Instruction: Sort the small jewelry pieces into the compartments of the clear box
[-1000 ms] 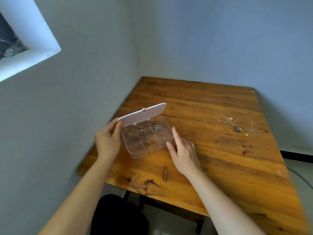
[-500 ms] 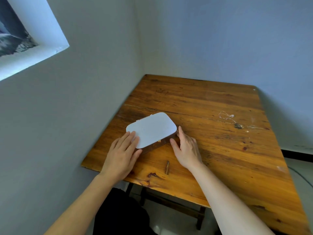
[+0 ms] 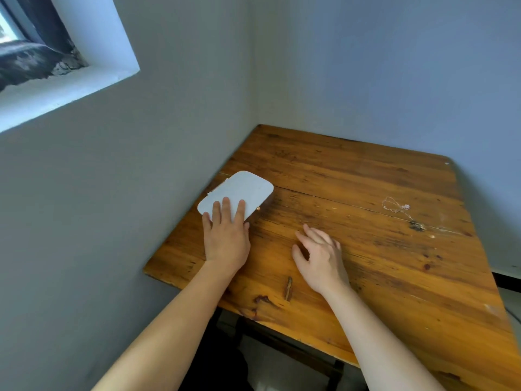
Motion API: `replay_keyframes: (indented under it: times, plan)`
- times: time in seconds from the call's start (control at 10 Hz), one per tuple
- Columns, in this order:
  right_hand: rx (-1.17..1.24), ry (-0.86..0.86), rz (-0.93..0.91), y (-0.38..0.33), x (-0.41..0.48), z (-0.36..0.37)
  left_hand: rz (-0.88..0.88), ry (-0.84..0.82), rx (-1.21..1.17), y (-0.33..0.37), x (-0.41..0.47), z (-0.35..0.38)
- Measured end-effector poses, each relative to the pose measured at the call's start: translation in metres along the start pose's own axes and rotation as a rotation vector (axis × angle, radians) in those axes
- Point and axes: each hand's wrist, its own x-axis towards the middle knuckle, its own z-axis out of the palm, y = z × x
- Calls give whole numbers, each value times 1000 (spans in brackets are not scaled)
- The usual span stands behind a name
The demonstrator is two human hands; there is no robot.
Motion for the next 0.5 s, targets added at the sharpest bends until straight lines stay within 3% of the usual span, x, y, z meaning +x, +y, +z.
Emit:
replay_keyframes:
  times: [0.2,0.5]
  plan:
    - [24,7,-2,1,0,1,-174,-40,76,-12,27,-5]
    - [158,-105,63,2,5,-10,-148,-43,132,-20,27,-7]
